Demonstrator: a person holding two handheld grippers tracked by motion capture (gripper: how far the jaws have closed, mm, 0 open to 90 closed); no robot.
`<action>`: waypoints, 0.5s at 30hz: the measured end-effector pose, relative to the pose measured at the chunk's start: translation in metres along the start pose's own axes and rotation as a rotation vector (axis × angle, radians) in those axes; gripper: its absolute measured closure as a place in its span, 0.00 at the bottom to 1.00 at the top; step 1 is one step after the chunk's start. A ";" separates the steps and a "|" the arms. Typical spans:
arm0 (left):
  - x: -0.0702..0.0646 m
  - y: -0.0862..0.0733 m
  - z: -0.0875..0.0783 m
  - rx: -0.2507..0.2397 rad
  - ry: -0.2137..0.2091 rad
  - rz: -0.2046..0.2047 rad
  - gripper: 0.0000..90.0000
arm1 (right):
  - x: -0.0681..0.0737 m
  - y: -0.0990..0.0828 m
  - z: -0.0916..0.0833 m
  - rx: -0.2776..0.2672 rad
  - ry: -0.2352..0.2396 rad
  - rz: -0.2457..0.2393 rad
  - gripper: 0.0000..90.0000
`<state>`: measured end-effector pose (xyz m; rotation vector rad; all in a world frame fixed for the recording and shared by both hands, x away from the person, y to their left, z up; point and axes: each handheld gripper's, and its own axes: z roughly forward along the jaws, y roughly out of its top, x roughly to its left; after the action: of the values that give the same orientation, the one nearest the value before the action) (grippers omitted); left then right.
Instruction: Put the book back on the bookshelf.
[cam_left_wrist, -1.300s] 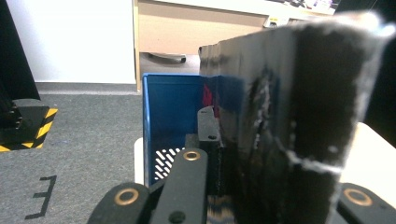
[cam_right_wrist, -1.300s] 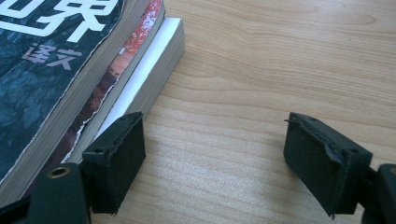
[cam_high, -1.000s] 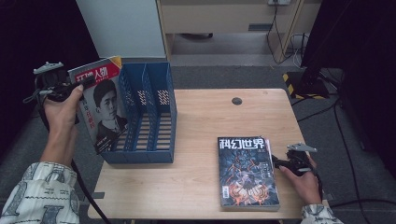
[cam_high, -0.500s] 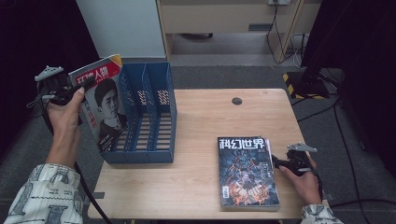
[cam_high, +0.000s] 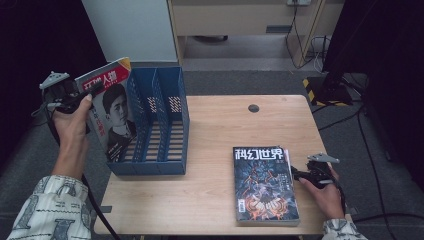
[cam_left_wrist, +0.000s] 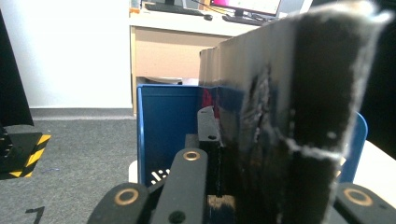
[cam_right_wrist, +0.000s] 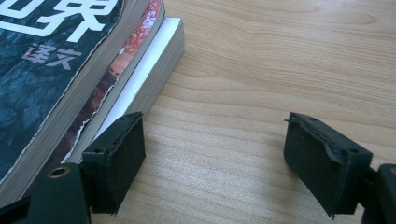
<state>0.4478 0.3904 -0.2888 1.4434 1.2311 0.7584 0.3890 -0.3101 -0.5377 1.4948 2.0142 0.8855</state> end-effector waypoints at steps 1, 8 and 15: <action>0.000 -0.001 0.000 -0.002 -0.002 -0.001 0.96 | 0.000 0.000 0.000 0.000 0.000 0.000 0.23; 0.005 -0.006 0.001 -0.010 0.002 -0.003 0.96 | 0.000 0.000 0.000 0.000 0.000 0.000 0.23; 0.007 -0.012 0.002 -0.034 -0.005 -0.005 0.96 | 0.000 0.000 0.000 0.000 0.000 0.000 0.23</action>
<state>0.4485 0.3958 -0.3025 1.4128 1.2122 0.7683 0.3890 -0.3101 -0.5377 1.4949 2.0143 0.8854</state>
